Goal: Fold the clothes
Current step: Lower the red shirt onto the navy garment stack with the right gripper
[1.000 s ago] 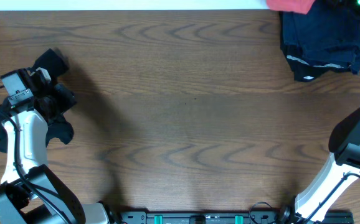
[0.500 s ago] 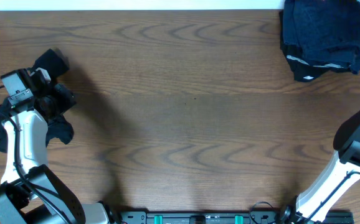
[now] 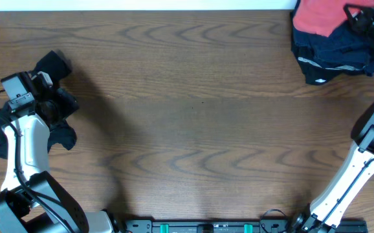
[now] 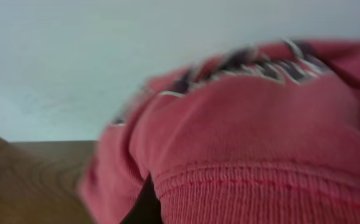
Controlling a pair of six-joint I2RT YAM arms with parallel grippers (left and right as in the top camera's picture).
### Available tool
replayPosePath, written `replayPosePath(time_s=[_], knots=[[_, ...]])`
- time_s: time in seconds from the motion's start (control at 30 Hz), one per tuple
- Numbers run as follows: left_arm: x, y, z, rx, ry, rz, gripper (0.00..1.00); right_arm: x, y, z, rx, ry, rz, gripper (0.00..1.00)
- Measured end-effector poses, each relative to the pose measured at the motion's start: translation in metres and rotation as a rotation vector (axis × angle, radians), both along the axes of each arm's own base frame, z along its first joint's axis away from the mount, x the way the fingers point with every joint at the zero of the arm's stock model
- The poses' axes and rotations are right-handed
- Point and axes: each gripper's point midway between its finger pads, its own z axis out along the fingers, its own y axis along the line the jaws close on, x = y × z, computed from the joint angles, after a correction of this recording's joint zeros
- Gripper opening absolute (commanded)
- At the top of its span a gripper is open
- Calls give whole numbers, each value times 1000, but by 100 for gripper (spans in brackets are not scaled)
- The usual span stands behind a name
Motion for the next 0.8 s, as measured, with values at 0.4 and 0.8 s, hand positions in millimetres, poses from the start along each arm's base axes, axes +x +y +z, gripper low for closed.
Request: replayPosePath(time_s=[0.4,0.8], knots=[[0,0,0,0,0,0,41,-26,-23,-44,88,233,-87,55],[0,0,0,0,0,0,41,-84,-50,6,69,360,-190,53]])
